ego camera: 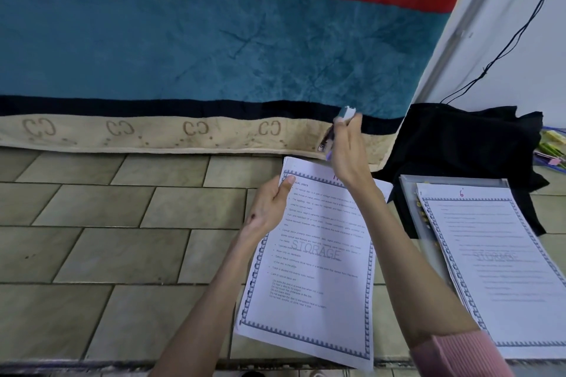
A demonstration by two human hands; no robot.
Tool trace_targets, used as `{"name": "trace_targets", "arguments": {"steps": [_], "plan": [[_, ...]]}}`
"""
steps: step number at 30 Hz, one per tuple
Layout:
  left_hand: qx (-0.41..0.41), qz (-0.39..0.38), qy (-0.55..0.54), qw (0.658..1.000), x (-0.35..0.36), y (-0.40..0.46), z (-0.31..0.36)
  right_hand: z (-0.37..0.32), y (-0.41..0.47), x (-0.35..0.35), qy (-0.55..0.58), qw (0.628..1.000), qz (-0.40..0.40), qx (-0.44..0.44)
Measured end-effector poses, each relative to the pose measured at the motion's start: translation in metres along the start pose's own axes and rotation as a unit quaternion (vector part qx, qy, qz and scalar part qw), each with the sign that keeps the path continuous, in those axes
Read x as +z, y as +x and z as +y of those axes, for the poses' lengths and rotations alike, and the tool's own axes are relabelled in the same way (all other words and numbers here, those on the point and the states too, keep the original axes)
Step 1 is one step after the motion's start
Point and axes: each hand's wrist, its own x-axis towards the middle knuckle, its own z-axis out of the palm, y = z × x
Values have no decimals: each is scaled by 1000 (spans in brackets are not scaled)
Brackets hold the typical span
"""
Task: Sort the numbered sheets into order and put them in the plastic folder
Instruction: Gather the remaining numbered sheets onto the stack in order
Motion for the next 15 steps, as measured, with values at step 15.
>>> {"name": "trace_targets", "arguments": {"steps": [15], "plan": [[29, -23, 54, 998, 4, -5, 15, -6, -12, 31, -118, 990, -9, -77]]}}
